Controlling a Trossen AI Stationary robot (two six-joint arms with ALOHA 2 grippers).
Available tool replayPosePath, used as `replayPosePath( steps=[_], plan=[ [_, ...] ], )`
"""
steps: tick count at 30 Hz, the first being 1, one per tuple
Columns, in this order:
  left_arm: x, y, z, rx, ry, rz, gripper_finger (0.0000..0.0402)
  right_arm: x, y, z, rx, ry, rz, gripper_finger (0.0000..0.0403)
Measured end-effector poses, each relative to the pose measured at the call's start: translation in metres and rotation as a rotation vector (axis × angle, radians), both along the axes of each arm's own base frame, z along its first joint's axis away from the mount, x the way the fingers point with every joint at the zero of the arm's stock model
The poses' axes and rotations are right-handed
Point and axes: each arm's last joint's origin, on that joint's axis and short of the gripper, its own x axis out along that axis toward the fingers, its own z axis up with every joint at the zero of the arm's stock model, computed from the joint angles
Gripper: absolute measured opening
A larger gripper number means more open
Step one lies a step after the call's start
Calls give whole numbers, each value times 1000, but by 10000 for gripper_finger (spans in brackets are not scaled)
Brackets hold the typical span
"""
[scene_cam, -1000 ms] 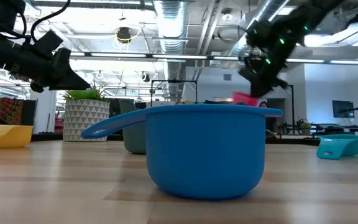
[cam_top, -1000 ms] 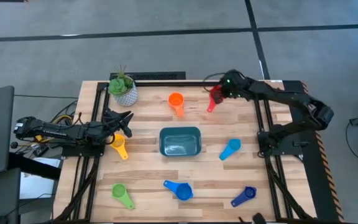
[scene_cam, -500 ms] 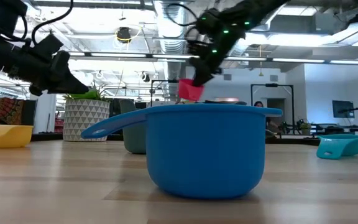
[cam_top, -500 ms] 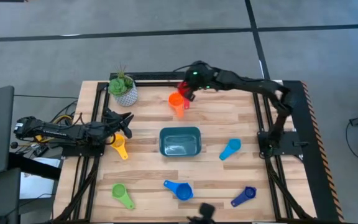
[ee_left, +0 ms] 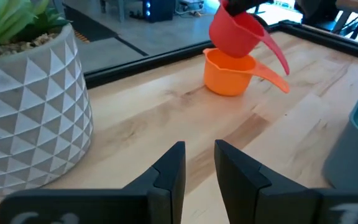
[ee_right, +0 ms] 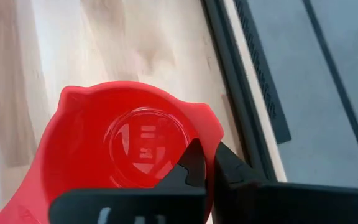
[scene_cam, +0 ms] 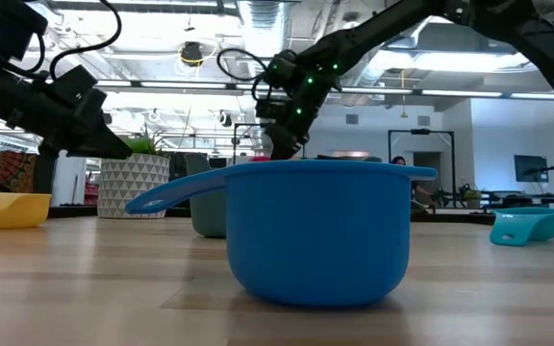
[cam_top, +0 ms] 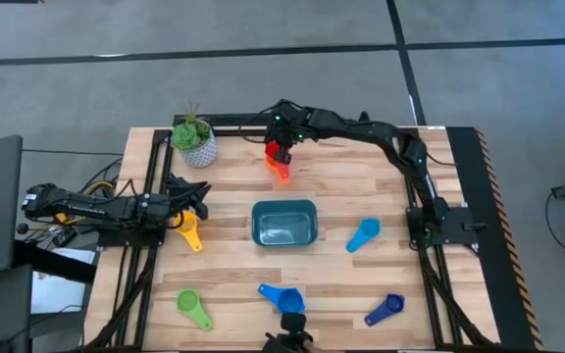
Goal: Nest measuring cups in basket
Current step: Stack the red measuring cup on top of the orange measuring cup, then stack the blue measuring cup on top of the red measuring cup
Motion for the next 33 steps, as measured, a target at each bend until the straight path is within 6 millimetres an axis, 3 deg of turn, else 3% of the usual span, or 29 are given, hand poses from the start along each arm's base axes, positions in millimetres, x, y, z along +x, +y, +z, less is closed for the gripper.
replayPosePath(
  steps=[16,26,33],
  plan=[
    [-1,1,0,14,7,34,75,-3,-4,-1,88,-42,31,71],
    [-1,1,0,27,15,33,75,-3,-3,0,106,-52,-21,183],
    [2,0,17,17,-19,-14,75,-7,13,26,105,-87,-52,221]
  ],
)
